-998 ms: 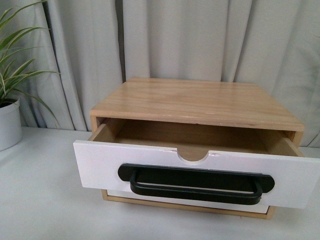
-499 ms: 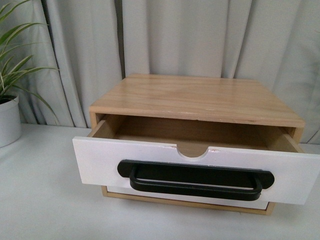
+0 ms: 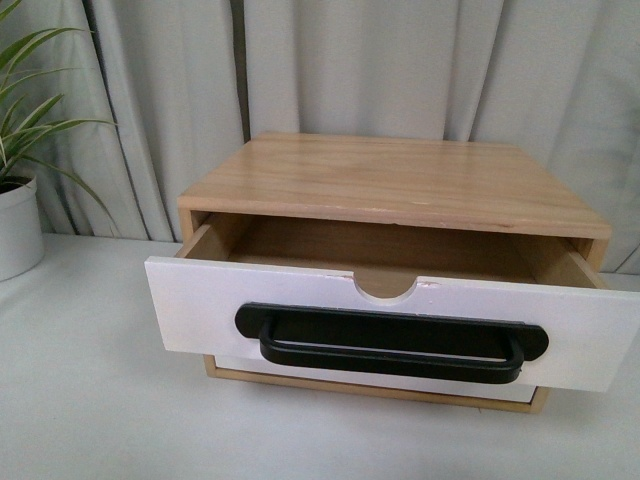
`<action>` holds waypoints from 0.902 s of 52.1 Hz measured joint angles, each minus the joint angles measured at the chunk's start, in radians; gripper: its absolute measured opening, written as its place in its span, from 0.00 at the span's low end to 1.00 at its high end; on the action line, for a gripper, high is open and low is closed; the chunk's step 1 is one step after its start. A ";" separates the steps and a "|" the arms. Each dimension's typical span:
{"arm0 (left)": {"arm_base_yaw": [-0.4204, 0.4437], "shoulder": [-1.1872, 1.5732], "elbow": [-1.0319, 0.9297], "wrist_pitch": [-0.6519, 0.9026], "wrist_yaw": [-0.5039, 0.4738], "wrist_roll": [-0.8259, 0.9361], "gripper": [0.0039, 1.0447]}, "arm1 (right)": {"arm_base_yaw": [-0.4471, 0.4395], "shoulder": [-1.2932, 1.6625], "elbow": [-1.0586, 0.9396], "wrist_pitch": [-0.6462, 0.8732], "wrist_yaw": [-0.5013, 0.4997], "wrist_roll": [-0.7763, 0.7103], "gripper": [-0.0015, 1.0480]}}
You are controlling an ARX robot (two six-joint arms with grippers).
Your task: Pull drawer
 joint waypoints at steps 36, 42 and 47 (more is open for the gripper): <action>0.002 -0.051 -0.038 -0.001 -0.001 -0.001 0.42 | 0.000 -0.039 -0.040 0.006 0.002 0.000 0.37; 0.002 -0.051 -0.038 -0.001 -0.001 -0.001 0.61 | 0.000 -0.039 -0.040 0.006 0.002 0.000 0.55; 0.002 -0.051 -0.038 -0.001 -0.001 -0.001 0.76 | 0.000 -0.039 -0.040 0.006 0.002 0.000 0.72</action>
